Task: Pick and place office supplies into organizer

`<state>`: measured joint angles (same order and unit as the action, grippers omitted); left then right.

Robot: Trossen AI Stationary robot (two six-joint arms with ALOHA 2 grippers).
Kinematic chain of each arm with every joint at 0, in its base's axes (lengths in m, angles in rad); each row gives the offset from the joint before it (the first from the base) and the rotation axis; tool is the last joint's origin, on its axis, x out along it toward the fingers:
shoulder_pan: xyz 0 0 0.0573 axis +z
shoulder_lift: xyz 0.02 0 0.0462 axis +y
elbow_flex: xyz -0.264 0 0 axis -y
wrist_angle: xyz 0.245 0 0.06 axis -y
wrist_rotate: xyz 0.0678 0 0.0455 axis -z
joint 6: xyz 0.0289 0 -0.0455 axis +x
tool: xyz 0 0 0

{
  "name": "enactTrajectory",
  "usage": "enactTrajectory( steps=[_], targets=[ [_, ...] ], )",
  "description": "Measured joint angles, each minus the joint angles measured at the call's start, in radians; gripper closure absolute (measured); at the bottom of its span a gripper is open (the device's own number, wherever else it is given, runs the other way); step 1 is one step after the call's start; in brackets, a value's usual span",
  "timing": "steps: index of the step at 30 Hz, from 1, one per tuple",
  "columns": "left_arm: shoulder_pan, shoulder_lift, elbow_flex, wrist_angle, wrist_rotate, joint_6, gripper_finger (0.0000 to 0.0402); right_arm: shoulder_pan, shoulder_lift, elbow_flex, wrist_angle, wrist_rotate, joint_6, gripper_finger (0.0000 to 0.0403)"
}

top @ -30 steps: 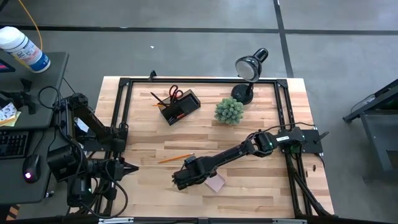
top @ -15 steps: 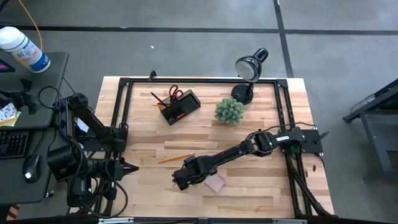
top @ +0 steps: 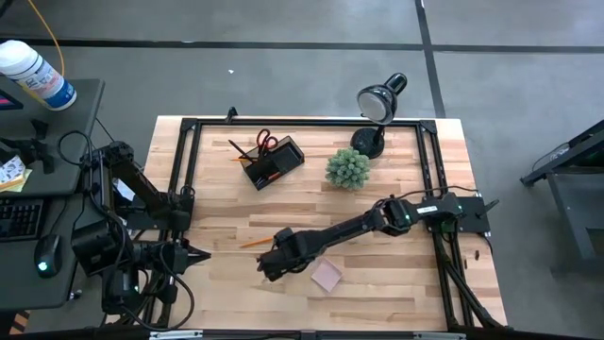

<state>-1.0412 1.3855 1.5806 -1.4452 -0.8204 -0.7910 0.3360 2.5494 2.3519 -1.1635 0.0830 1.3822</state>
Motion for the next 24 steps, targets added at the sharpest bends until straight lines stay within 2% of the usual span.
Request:
enactTrajectory(
  steps=[6,13,24],
  targets=[
    [0.0,0.0,0.0,0.0,0.0,0.0,0.0396,-0.019,-0.024,0.002,0.008,0.048,-0.055,0.0402],
    [0.0,0.0,0.0,-0.001,-0.006,0.001,0.0396,-0.11,-0.058,0.003,0.009,0.129,-0.246,0.0403],
    [0.0,0.0,0.0,-0.001,-0.06,0.044,0.0396,-0.334,-0.069,0.004,0.067,0.069,-0.898,0.0403]
  ],
)
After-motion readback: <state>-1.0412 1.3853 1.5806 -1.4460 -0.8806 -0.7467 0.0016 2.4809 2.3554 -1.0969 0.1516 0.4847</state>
